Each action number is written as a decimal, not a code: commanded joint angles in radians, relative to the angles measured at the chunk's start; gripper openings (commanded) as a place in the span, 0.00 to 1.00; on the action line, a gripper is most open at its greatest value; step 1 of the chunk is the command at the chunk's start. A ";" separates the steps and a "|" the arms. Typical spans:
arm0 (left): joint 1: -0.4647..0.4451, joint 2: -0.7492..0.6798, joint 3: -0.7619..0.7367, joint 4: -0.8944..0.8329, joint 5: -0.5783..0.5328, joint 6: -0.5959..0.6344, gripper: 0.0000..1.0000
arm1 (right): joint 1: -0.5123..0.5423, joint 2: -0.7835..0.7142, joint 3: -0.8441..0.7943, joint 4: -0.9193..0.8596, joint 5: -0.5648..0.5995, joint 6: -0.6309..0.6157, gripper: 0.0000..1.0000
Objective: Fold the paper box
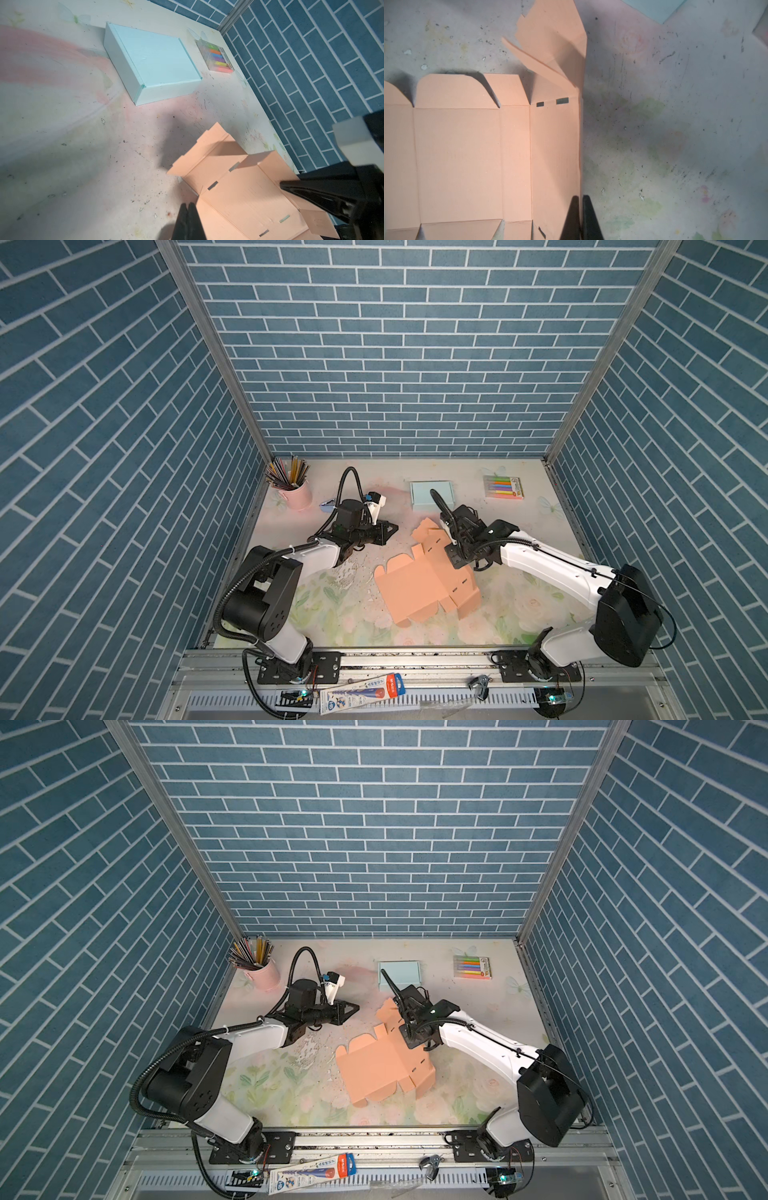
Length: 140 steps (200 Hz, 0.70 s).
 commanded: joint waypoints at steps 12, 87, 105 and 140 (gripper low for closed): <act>0.047 0.034 0.045 0.058 0.004 -0.032 0.00 | 0.060 0.025 0.044 -0.044 0.171 -0.084 0.00; 0.069 0.214 0.156 0.116 0.051 -0.030 0.00 | 0.196 0.024 0.078 0.027 0.300 -0.248 0.00; 0.067 0.244 0.169 0.121 0.069 -0.031 0.00 | 0.220 0.033 0.078 0.046 0.335 -0.268 0.00; 0.066 0.256 0.157 0.132 0.091 -0.026 0.00 | 0.246 0.079 0.091 0.046 0.364 -0.299 0.00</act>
